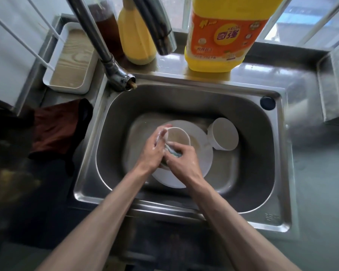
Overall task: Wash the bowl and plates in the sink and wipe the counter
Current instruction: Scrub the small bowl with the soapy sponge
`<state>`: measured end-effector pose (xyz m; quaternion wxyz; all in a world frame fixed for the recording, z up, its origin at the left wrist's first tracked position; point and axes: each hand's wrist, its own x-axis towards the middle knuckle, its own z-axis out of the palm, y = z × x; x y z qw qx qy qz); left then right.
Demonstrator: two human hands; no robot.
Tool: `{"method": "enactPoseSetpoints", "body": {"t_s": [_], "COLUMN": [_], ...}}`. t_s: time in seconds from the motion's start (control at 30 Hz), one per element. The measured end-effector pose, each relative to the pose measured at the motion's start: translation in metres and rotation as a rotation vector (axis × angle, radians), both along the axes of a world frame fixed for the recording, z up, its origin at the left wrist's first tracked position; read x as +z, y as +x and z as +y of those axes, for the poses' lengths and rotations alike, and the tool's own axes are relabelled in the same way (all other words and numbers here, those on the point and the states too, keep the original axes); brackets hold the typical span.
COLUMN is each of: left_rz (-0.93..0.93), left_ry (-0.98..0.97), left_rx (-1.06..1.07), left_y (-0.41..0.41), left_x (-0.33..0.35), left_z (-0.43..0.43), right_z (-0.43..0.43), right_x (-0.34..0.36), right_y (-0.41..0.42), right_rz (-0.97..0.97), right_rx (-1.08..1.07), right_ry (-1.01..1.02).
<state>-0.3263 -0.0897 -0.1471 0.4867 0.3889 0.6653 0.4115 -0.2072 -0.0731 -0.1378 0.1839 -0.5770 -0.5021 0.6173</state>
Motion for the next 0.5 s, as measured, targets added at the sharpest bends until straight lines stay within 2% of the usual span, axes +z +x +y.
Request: {"method": "enactPoseSetpoints", "body": {"t_s": [0.07, 0.13, 0.2, 0.27, 0.33, 0.4, 0.47, 0.5], "left_rz": [0.113, 0.218, 0.314, 0.407, 0.452, 0.471, 0.495, 0.516], "left_ry": [-0.015, -0.038, -0.101, -0.168, -0.21, -0.219, -0.213, -0.198], "left_rx": [-0.072, -0.149, -0.209, -0.279, -0.311, -0.319, -0.299, -0.278], "left_y": [-0.011, -0.023, -0.032, -0.036, -0.038, -0.039, -0.037, -0.036], "left_x": [-0.001, -0.002, -0.005, -0.005, -0.002, 0.003, 0.007, 0.007], "left_z": [0.006, 0.011, 0.014, 0.017, 0.022, 0.026, 0.028, 0.026], "right_z": [0.001, 0.001, 0.008, 0.018, 0.021, 0.012, -0.001, -0.004], "right_x": [-0.001, -0.007, -0.011, -0.012, -0.009, -0.009, -0.013, -0.014], "right_y": [0.009, 0.017, 0.025, 0.032, 0.035, 0.029, 0.015, 0.009], "right_rz": [-0.061, -0.169, -0.369, -0.576, -0.628, -0.663, -0.68, -0.598], "right_rx": [0.192, 0.416, 0.657, 0.824, 0.826, 0.731, 0.625, 0.544], "right_ry": [0.113, 0.413, 0.773, 1.013, 1.098, 1.098, 0.981, 0.84]}}
